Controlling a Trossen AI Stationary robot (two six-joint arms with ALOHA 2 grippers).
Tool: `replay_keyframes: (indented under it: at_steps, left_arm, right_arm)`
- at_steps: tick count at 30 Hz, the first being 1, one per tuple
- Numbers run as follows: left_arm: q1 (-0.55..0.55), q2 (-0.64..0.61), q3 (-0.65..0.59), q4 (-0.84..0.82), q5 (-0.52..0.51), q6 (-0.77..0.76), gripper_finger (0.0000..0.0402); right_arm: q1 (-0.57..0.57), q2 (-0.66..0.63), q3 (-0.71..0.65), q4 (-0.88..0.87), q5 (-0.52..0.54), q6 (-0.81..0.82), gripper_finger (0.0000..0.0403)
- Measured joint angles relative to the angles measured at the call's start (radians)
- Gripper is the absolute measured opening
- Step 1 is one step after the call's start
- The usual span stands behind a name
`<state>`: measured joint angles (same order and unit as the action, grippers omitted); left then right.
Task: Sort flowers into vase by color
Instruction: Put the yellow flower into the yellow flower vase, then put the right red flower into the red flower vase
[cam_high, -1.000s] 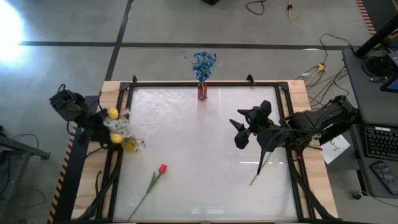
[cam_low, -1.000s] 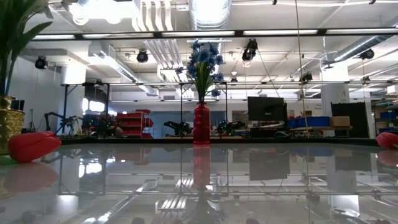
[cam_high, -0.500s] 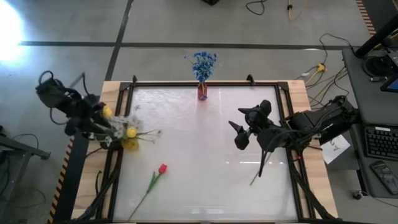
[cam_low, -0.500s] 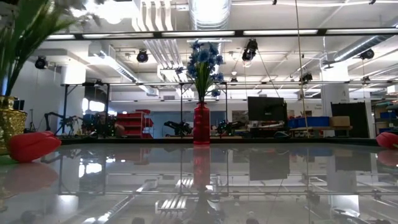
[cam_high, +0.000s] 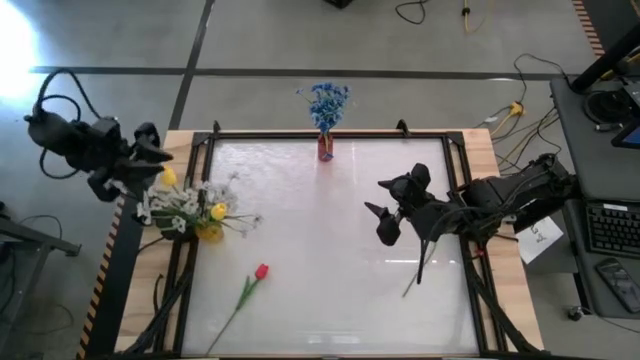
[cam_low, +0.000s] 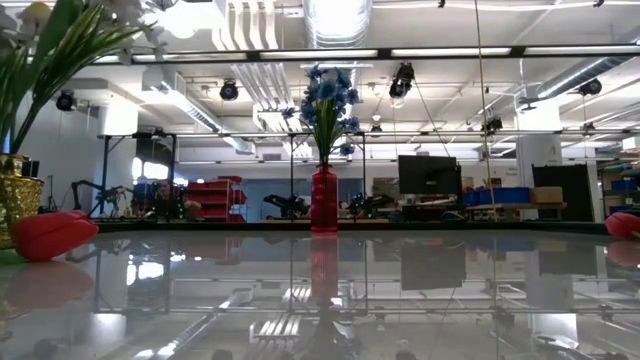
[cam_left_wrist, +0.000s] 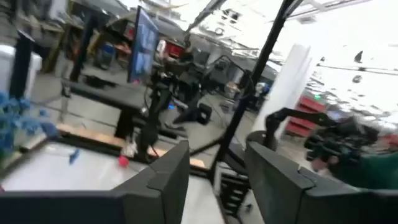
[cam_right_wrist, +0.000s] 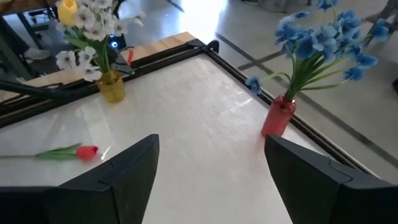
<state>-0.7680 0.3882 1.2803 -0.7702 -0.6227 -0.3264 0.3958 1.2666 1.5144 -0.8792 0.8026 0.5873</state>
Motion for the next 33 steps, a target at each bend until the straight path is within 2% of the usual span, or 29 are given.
replay_keyframes:
  at_steps: [4,8,14,17,23,29,33]
  left_arm:
    - [-0.001,0.097,-0.004,0.061,-0.043,0.032,0.0108]
    - [-0.001,0.217,0.010,0.071,-0.144,0.048,0.0077]
    - [0.004,0.369,0.068,0.091,-0.246,0.048,0.0053]
    - [0.023,0.446,0.119,0.089,-0.274,0.030,0.0044]
    - [0.123,0.567,0.257,0.070,-0.264,-0.001,0.0038]
    - [0.269,0.694,0.343,0.072,-0.132,-0.073,0.0038]
    - [0.384,0.775,0.406,0.032,-0.032,-0.077,0.0038]
  right_arm:
    - [0.000,0.006,-0.012,-0.003,0.000,-0.009,0.0279]
    - [-0.017,-0.005,-0.029,-0.035,-0.001,0.026,0.0280]
    - [-0.099,-0.092,-0.109,-0.317,-0.028,0.351,0.0276]
    - [-0.105,-0.141,-0.207,-0.364,-0.059,0.529,0.0267]
    - [-0.108,-0.188,-0.415,-0.366,-0.219,0.816,0.0243]
    - [-0.109,-0.178,-0.576,-0.420,-0.437,1.111,0.0224]
    - [-0.110,-0.180,-0.676,-0.423,-0.518,1.218,0.0224]
